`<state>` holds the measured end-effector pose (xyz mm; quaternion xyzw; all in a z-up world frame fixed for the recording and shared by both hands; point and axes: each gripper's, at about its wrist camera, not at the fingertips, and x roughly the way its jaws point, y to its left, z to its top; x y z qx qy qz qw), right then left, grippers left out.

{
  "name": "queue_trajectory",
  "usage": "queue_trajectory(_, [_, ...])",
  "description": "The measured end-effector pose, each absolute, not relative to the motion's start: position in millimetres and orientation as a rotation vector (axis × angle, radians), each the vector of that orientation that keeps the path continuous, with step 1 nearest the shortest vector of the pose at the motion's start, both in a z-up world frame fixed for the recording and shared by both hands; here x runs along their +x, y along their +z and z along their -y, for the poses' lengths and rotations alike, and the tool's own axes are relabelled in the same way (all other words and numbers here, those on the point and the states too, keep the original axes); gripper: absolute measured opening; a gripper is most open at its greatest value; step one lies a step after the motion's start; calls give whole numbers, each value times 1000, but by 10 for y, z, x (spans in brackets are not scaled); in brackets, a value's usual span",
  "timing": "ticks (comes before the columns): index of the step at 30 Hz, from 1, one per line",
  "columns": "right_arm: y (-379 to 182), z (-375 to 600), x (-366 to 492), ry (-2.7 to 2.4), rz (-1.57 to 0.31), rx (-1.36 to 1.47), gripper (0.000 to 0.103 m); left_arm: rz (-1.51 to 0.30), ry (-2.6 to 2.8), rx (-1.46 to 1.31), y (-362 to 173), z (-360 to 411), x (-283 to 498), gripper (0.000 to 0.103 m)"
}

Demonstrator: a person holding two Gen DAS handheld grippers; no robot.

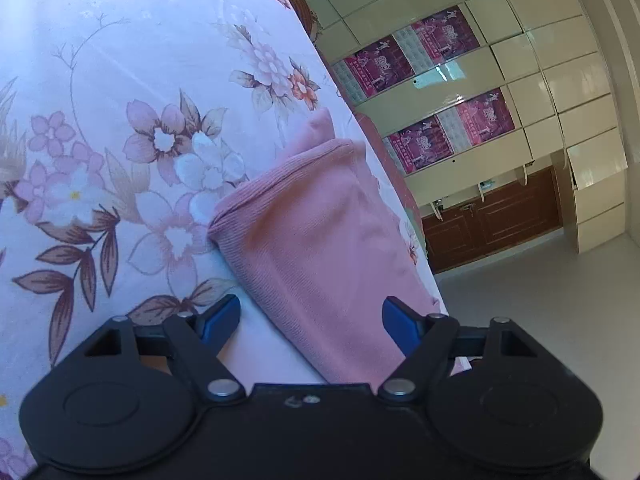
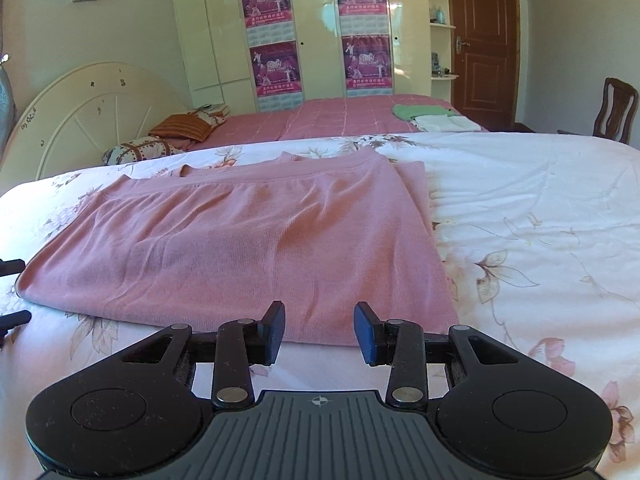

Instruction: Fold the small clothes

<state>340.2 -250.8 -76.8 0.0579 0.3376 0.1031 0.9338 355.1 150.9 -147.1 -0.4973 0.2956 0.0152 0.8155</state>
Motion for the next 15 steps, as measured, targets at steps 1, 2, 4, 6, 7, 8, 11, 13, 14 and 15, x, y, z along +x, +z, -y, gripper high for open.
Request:
queue_trajectory(1, [-777,2487,3437,217,-690,125,38,-619,34,-1065,-1480,-1510,3598,78])
queue_trajectory(2, [-780,2465,3462,221,-686,129,38,-607,40,-1064,-1486,-1502,3643,78])
queue_trajectory(4, [-774,2398,3518,225,-670,137,38,-587,53,-1045,-1483,-1460,3736,78])
queue_trajectory(6, [-744,2343,3565,224,-652,147,36,-561,66,-1018,-1479,-1409,3823,78])
queue_trajectory(7, [-711,2320,3585,228,-633,156,28,-543,71,-1015,-1483,-1405,3852,78])
queue_trajectory(8, [-676,2293,3604,239,-620,161,10,-528,74,-1019,-1485,-1399,3873,78])
queue_trajectory(11, [-587,2194,3673,245,-611,155,8,-494,82,-1054,-1496,-1419,3927,78])
queue_trajectory(13, [-546,2136,3700,254,-614,153,8,-488,88,-1080,-1498,-1438,3977,78])
queue_trajectory(14, [-533,2097,3713,261,-617,148,8,-481,93,-1098,-1502,-1450,3995,78])
queue_trajectory(15, [-521,2061,3726,265,-620,140,9,-474,98,-1113,-1507,-1461,4006,78])
